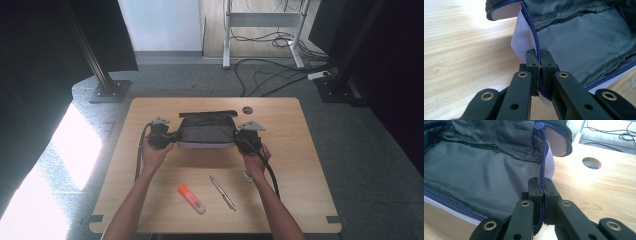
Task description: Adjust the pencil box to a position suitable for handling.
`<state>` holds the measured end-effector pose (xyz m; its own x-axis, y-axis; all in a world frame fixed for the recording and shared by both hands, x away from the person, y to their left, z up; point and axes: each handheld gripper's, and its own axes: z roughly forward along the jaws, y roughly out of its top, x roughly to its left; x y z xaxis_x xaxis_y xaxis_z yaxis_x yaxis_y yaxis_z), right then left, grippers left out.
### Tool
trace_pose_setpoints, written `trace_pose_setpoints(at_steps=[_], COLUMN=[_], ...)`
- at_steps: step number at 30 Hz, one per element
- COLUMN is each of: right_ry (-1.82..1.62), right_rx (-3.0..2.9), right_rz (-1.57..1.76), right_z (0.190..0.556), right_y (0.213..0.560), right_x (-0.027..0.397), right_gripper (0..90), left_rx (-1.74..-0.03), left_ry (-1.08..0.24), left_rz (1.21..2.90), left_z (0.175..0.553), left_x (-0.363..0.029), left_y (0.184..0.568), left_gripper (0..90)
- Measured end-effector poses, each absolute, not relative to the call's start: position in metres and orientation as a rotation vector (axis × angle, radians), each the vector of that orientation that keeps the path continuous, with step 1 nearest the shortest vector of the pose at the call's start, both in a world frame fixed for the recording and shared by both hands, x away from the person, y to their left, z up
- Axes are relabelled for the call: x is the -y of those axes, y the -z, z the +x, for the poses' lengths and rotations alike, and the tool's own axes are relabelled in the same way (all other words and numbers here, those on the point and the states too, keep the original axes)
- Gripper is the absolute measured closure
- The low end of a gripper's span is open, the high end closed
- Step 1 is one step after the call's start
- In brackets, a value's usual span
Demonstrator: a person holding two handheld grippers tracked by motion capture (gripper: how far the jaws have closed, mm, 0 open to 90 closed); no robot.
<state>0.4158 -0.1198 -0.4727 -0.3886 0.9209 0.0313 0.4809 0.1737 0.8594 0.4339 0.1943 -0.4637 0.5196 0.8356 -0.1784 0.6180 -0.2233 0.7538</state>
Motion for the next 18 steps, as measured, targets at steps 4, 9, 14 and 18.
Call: trace_pose_setpoints(at_steps=[4, 9, 14, 18], right_ry=[-1.132, -1.119, -1.075, -1.048], right_rx=[-1.963, -1.985, -2.029, -2.053], right_rz=[1.324, 1.336, 1.359, 1.375], right_z=[0.413, 0.409, 0.406, 0.409], right_y=[0.477, 0.485, 0.501, 0.508], right_x=[0.119, 0.119, 0.120, 0.120], right_gripper=[86.4, 86.4, 86.3, 86.2], left_rx=[-1.190, -1.195, -1.218, -1.231], left_ry=[-0.334, -0.317, -0.292, -0.294], left_rz=[1.956, 1.970, 1.985, 2.008], left_z=[0.429, 0.423, 0.423, 0.426], left_x=[-0.195, -0.194, -0.192, -0.188], left_y=[0.469, 0.479, 0.493, 0.500], left_gripper=[87.7, 87.7, 87.7, 87.7])
